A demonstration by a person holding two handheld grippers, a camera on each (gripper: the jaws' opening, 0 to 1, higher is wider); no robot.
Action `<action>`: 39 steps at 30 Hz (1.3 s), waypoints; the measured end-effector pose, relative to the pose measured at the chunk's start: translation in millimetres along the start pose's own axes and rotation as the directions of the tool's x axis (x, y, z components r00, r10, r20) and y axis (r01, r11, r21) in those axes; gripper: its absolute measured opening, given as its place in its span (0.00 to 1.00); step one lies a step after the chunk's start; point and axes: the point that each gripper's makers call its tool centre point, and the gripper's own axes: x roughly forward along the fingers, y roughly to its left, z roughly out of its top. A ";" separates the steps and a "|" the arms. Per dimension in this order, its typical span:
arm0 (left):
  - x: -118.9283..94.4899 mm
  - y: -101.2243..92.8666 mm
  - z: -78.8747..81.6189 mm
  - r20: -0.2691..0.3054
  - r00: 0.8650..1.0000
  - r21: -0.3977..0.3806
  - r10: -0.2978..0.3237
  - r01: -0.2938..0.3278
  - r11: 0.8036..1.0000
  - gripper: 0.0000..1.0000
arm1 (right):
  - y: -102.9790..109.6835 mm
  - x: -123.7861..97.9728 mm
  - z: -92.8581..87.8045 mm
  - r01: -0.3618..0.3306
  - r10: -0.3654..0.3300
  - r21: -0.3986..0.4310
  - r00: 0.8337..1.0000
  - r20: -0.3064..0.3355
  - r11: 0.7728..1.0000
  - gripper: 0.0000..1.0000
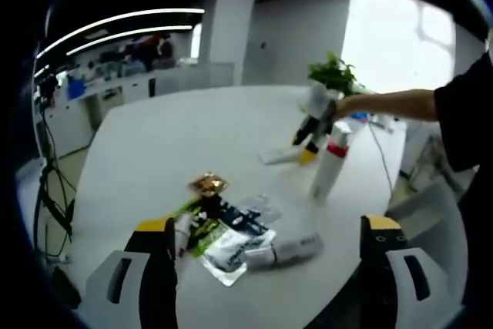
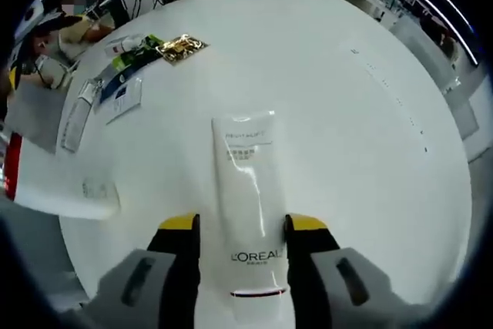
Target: Arrange the skincare products in the storage area until every visible bottle or jar stands upright without overlapping.
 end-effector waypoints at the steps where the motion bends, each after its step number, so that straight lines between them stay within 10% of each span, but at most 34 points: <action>1: -0.7 0.0 0.4 0.001 1.000 0.001 0.003 -0.003 1.000 0.97 | -0.4 0.5 -0.7 0.009 -0.009 -0.009 1.000 -0.012 1.000 0.46; 20: -4.5 -0.3 2.2 0.024 1.000 -0.005 0.014 -0.013 1.000 0.97 | 1.8 2.6 0.4 0.022 -0.022 0.031 1.000 -0.001 0.999 0.30; 39: -15.6 4.3 10.8 0.069 0.997 0.000 0.042 -0.042 0.999 0.96 | 2.9 -24.5 20.3 0.135 -0.159 0.131 0.968 0.192 0.982 0.14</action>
